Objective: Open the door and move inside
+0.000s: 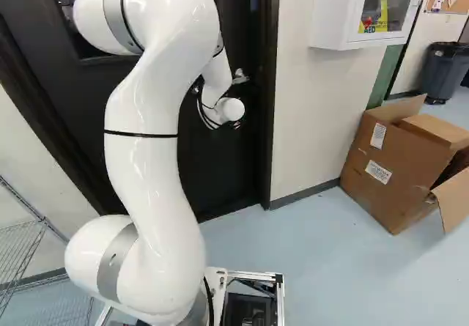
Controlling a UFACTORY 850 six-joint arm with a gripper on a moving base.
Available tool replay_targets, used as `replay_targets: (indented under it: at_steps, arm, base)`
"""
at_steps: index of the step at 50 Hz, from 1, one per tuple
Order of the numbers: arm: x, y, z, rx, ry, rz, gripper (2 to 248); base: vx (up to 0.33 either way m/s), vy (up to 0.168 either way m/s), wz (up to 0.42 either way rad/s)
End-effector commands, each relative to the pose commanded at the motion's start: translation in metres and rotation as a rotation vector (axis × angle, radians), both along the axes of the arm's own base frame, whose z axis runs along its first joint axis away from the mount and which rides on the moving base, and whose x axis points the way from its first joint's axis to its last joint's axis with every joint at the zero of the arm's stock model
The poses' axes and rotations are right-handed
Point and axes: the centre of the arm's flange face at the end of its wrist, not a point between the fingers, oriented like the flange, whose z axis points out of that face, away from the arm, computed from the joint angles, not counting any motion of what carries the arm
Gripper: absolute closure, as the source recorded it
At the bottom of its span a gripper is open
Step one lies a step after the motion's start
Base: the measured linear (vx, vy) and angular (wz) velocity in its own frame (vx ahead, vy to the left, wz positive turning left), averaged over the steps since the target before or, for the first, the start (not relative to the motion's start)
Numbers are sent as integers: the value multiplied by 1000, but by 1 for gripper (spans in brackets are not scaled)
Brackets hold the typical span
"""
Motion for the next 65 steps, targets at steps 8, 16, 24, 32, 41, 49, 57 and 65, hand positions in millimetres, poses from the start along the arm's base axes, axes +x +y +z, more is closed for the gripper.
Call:
replay_targets:
  at_steps: [8,16,24,32,41,49,57,65]
  arm:
    - [17,6,-2,-1,-13,12,3]
    - [33,8,-5,-3,-27,18,3]
    - [50,10,-7,-4,-42,23,3]
    - [66,12,-10,-5,-58,27,3]
    - [84,14,-14,-7,-76,32,3]
    - [98,16,-16,-8,-92,37,3]
    - [103,18,-17,-8,-96,39,3]
    - [103,18,-17,-8,-97,39,3]
  base:
    - [0,0,0]
    - [0,0,0]
    - [0,0,0]
    - [0,0,0]
    - [0,0,0]
    - [0,0,0]
    - [0,0,0]
    - [0,0,0]
